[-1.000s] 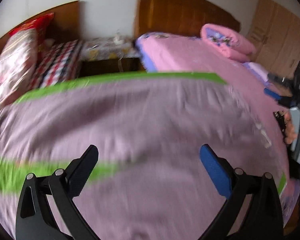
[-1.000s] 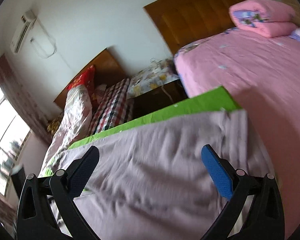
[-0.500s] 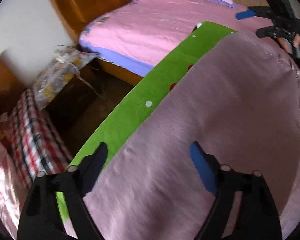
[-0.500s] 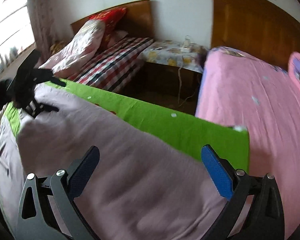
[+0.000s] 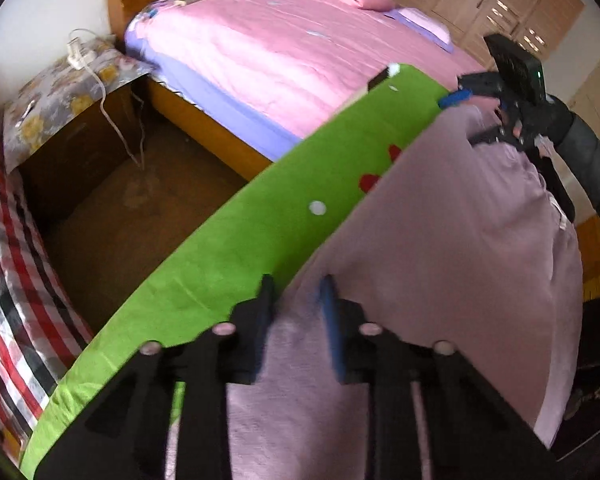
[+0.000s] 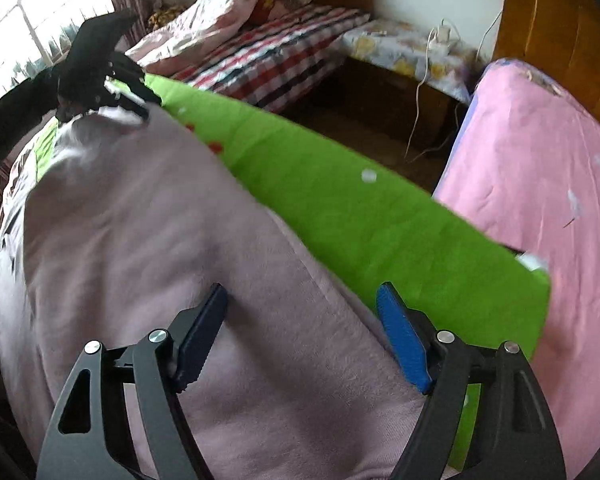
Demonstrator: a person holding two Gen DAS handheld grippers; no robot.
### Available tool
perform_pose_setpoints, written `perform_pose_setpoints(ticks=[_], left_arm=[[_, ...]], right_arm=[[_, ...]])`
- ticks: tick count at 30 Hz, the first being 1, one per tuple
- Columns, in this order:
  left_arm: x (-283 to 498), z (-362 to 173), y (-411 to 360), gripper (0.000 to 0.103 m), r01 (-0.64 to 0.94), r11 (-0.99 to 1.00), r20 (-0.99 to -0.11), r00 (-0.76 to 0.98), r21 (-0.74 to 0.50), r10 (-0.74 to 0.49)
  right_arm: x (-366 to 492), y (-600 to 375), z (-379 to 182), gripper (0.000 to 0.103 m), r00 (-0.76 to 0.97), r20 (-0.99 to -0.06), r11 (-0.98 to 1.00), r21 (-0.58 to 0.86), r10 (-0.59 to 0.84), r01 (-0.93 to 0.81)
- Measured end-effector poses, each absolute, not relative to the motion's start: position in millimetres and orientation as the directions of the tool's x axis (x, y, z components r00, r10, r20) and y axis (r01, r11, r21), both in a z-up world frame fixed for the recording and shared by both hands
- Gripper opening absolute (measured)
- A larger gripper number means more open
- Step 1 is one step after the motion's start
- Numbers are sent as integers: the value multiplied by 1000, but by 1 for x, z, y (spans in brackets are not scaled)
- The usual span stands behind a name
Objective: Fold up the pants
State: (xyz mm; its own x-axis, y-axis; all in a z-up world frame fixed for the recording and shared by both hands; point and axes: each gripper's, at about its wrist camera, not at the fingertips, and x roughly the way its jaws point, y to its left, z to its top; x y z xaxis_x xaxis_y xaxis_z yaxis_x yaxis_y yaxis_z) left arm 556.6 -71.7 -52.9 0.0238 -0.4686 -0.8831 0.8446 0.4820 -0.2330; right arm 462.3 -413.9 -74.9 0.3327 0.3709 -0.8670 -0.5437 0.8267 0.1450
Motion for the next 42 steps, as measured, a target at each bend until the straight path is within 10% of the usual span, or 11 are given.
perform_pose_setpoints(ticks=[5,9,17,27,38,41,42], left_arm=[[543,-48,-79,10,855,504,-908,108,-123,-405],[520,-41,-86,5,851,525,-921,213,11,-327],[420,45,-80,5,757,546,-786,560,359,-261],[176,108,-36,5,639,536,-544,762,551,-350],[82,-21,-9,6,678,683,-666,645,271,-375],[85,-14,1,16,659,742,-658,615,125,-435],[83,-10,6,33,644,761,-643,616,79,-455]], right_arm=[[458,-413,-77,77,355,-852,819,138,386,-557],[445,-395,-64,14,383,-863,824,66,330,-563],[342,-352,9,13,694,-710,846,-294,119,-445],[127,-301,37,13,869,-488,863,-400,84,-308],[47,-283,-85,21,731,-676,929,-206,92,-308],[39,-290,-78,59,726,-675,949,-129,129,-289],[33,-295,-73,79,731,-666,957,-85,151,-276]])
